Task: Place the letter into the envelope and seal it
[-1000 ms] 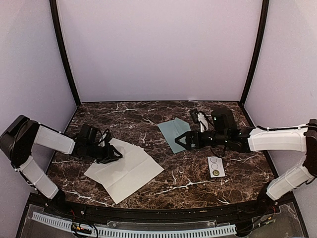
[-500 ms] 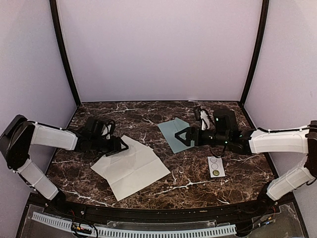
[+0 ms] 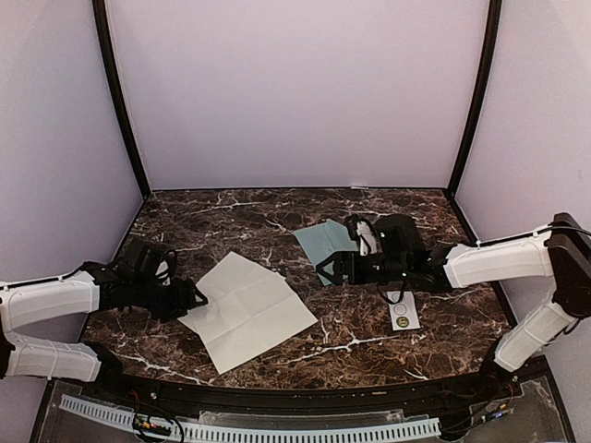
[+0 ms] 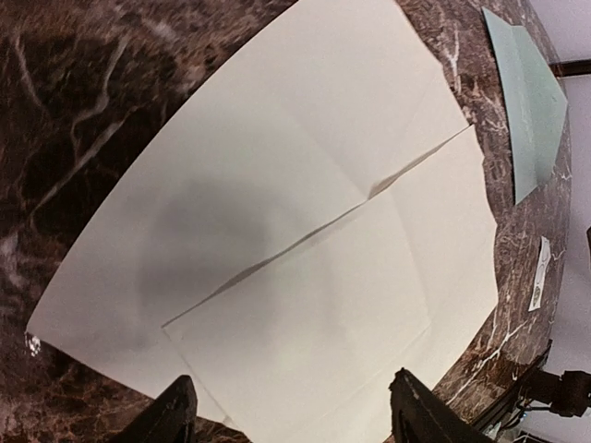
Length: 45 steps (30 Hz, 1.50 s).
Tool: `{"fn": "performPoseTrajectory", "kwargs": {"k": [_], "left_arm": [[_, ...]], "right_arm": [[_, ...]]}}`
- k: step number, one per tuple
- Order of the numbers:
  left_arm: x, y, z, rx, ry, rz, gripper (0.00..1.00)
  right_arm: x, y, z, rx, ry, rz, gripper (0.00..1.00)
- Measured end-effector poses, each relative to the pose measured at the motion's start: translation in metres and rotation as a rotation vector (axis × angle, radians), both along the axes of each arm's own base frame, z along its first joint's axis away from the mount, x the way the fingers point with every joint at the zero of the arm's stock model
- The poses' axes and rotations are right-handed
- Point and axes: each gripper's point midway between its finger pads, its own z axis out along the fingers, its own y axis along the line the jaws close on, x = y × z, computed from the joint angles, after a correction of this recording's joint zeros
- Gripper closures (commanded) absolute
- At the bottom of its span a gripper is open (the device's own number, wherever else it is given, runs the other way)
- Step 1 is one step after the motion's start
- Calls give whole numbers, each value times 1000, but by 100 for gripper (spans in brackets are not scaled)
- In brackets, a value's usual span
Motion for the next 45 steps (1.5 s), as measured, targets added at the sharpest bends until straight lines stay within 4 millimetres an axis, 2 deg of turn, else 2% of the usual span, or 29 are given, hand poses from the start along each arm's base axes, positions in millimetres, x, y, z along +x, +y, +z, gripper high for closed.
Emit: {"fn": "performPoseTrajectory", "kwargs": {"k": [4, 9, 23, 29, 37, 45], "left_arm": [[-23, 10, -22, 4, 93, 43, 32], [-33, 10, -34, -27, 140, 67, 37], [-31, 0, -36, -73, 150, 56, 46], [-28, -2, -37, -77, 144, 51, 51], [-26, -4, -38, -76, 136, 45, 53], [-25, -3, -39, -65, 131, 39, 55]], "right_arm": [[-9, 17, -18, -25, 50, 42, 19], [-13, 35, -29, -37, 95, 83, 26], [-6, 67, -60, -82, 212, 146, 34], [-10, 74, -75, -99, 259, 171, 35], [-9, 83, -82, -98, 281, 184, 38], [-5, 84, -92, -132, 300, 164, 39]]}}
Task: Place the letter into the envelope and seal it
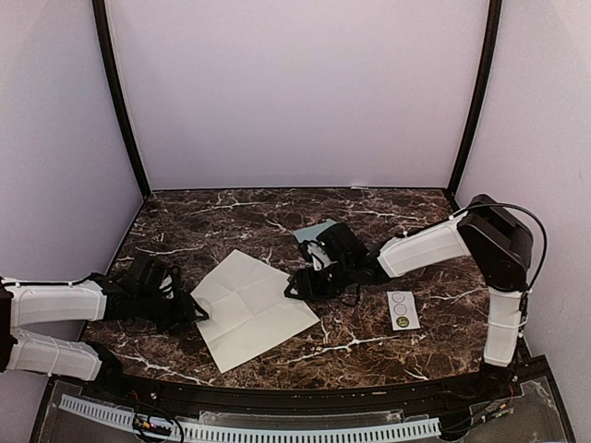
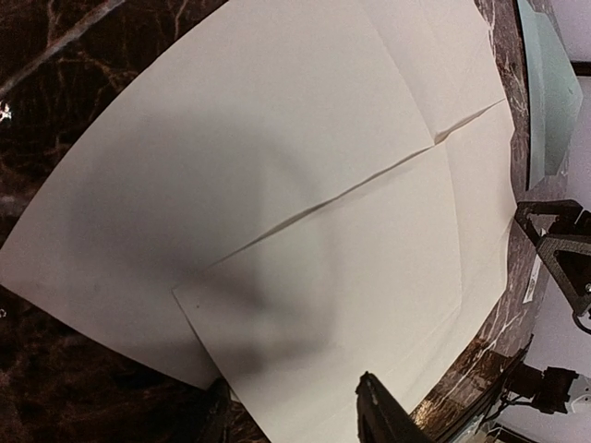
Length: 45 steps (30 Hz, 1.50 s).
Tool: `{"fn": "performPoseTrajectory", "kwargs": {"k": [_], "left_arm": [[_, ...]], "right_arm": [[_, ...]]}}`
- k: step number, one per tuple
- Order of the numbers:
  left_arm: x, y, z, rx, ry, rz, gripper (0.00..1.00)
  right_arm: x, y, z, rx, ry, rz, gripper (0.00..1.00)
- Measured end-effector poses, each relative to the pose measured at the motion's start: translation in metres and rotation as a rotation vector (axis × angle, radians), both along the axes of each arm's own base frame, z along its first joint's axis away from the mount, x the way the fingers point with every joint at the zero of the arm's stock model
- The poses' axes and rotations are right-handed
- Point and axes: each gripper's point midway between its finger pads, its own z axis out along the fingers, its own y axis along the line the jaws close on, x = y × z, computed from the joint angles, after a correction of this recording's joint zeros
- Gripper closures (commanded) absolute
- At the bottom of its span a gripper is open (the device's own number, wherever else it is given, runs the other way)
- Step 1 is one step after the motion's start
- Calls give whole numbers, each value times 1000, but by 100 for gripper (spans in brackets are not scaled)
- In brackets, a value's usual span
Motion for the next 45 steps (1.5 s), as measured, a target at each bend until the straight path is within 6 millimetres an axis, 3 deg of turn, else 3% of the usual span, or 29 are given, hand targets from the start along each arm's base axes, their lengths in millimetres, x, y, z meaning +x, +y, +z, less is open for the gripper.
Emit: {"fn": "performPoseTrajectory", "kwargs": {"k": [10, 21, 30, 45], "left_arm": [[-3, 1, -1, 23, 5, -16, 58], [-1, -12, -2, -2, -5, -58, 59], [2, -15, -2, 4, -4, -70, 60], [2, -14, -2, 8, -5, -69, 61]], "right_arm": [[2, 4, -2, 2, 11, -4, 41], [2, 12, -2, 48, 54, -18, 47], [-9, 14, -4, 106, 132, -29, 52], [-22, 10, -6, 144, 230, -36, 81]]}}
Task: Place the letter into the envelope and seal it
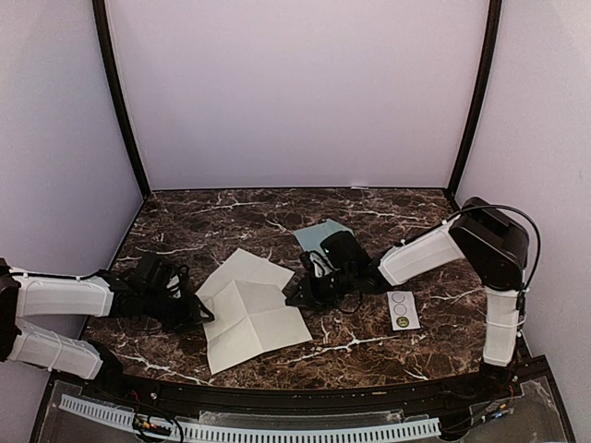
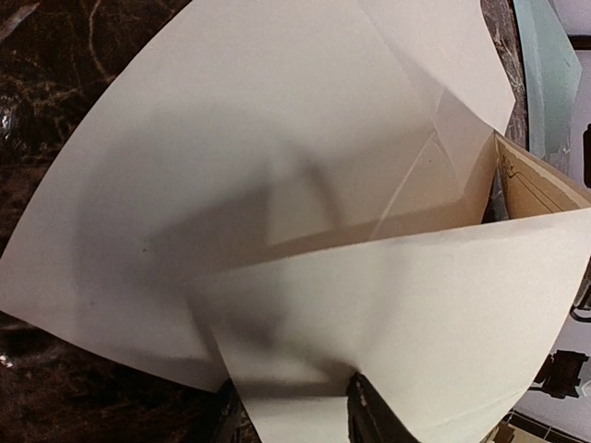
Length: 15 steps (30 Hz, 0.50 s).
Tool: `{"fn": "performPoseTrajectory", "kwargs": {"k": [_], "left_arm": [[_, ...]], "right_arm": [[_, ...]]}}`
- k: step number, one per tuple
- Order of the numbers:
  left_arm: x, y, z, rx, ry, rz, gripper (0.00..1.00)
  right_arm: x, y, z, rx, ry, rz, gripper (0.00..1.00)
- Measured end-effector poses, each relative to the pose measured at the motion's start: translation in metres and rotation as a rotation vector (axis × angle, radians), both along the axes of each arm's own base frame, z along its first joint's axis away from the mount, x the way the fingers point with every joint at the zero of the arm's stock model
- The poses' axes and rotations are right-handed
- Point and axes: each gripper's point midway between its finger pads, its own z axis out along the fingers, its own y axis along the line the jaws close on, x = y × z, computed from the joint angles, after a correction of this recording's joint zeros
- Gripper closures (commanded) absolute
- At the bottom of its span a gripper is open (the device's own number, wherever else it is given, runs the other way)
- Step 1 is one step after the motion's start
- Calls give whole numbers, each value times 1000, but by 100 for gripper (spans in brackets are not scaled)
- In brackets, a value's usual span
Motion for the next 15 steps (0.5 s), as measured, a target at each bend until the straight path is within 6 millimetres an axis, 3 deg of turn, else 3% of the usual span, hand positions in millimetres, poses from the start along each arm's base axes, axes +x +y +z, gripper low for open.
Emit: {"fn": "performPoseTrajectory", "kwargs": {"k": [15], "left_arm": [[0, 0, 1, -1, -2, 0, 61]], "right_arm": [[-6, 8, 29, 124, 16, 27, 95]]}}
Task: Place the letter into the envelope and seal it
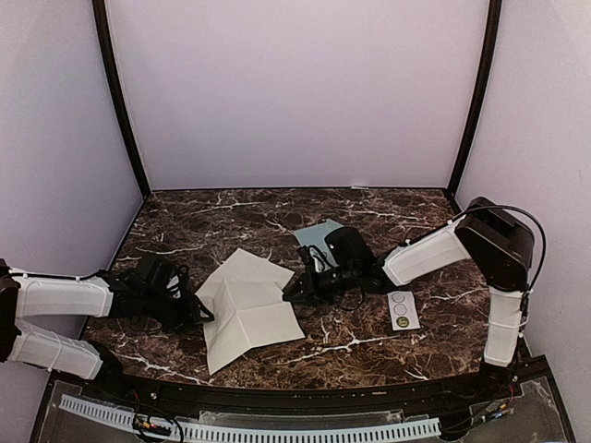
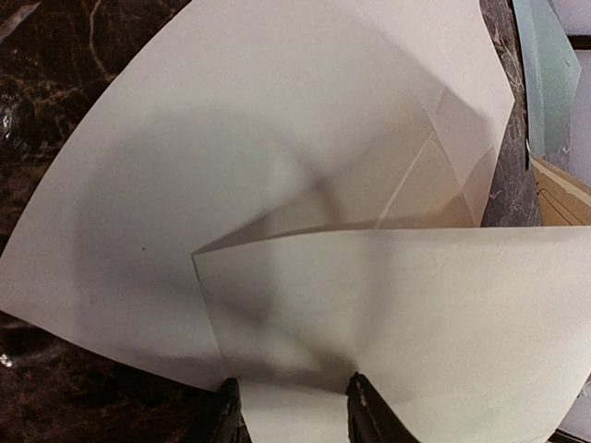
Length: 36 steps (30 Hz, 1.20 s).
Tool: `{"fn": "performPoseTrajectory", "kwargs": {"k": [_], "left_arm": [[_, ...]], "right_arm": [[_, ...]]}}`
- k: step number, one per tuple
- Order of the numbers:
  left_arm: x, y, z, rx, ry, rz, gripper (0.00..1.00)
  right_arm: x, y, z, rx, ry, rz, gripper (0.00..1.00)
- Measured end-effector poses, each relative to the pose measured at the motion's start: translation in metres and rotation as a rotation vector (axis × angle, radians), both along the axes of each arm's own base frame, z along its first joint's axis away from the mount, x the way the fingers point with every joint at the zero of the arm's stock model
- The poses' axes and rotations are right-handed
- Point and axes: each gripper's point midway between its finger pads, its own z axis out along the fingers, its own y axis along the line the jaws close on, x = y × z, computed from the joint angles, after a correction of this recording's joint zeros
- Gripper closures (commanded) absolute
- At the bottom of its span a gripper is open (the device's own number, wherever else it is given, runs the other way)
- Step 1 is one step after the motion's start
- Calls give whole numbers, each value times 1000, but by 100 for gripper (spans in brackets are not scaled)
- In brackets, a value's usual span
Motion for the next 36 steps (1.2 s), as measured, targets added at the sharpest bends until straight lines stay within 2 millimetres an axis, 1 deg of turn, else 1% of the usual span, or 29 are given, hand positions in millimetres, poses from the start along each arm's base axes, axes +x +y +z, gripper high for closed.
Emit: {"fn": "performPoseTrajectory", "kwargs": {"k": [12, 15, 18, 22, 29, 36], "left_arm": [[-1, 0, 1, -6, -7, 0, 61], [-2, 0, 1, -7, -6, -2, 61], [-2, -1, 1, -8, -7, -7, 61], [-2, -2, 2, -9, -7, -9, 61], [-3, -6, 3, -20, -8, -22, 61], [-4, -7, 3, -25, -7, -26, 61]], "right_arm": [[-8, 7, 12, 53, -4, 45, 96], [-11, 10, 19, 67, -15, 62, 96], [-15, 13, 26, 86, -24, 79, 92], [-18, 19, 37, 120, -40, 101, 90], [-22, 24, 44, 145, -48, 124, 87], [-25, 33, 59, 186, -68, 149, 83]]}}
